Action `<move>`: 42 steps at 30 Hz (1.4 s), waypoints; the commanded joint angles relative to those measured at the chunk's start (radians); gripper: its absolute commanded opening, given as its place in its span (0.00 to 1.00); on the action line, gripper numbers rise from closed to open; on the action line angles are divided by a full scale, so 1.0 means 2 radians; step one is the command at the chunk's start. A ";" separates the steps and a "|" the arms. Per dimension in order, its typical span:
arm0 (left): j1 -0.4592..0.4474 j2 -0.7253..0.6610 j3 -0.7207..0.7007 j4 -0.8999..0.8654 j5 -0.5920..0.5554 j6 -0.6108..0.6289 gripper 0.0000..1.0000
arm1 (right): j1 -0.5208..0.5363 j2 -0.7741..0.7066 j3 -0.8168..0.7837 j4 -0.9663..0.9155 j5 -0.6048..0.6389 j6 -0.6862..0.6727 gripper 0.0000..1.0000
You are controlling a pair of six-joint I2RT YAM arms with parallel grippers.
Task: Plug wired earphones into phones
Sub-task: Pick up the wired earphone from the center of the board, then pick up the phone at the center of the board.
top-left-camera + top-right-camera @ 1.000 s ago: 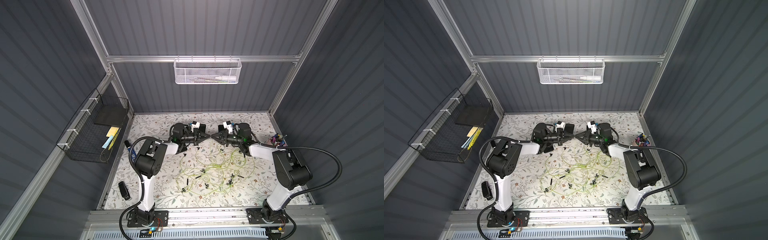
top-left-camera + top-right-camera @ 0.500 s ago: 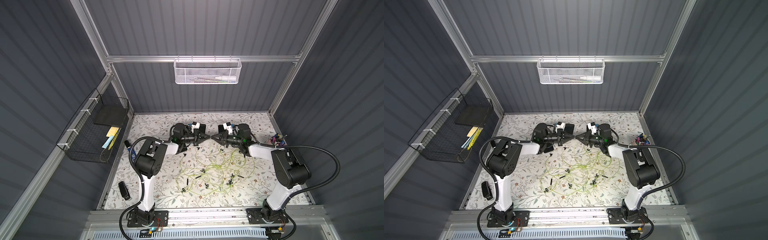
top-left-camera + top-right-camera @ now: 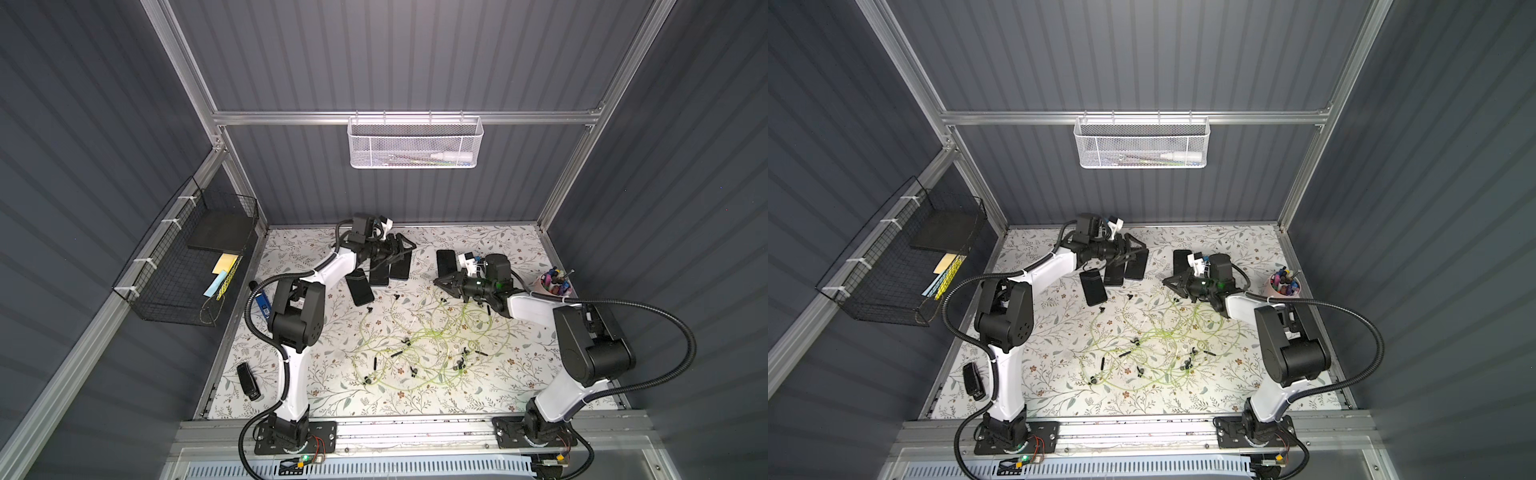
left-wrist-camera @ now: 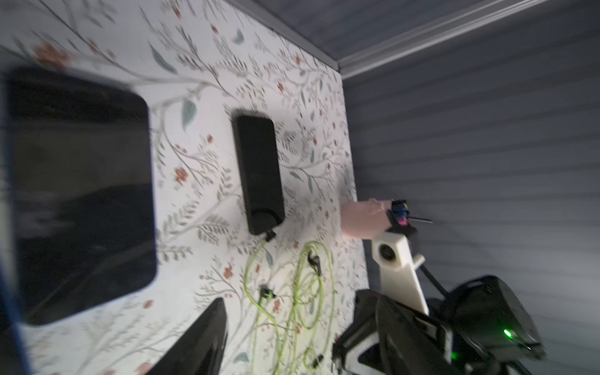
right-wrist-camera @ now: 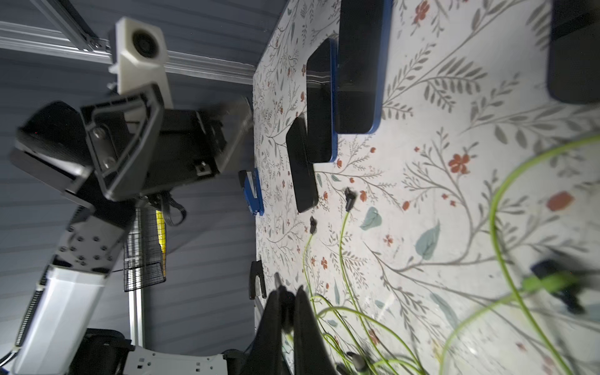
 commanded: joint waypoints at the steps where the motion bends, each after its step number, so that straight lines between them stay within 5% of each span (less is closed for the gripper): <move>1: -0.006 0.045 0.025 -0.149 -0.134 0.095 0.75 | 0.003 -0.038 0.000 -0.104 0.027 -0.078 0.09; 12: -0.059 0.170 0.192 -0.244 -0.358 0.132 0.79 | 0.002 -0.064 -0.021 -0.152 0.037 -0.122 0.09; 33: -0.092 0.282 0.330 -0.302 -0.437 0.196 0.83 | 0.001 -0.052 -0.040 -0.138 0.031 -0.126 0.09; 42: -0.097 0.313 0.369 -0.376 -0.434 0.205 0.64 | 0.001 -0.050 -0.039 -0.148 0.040 -0.130 0.10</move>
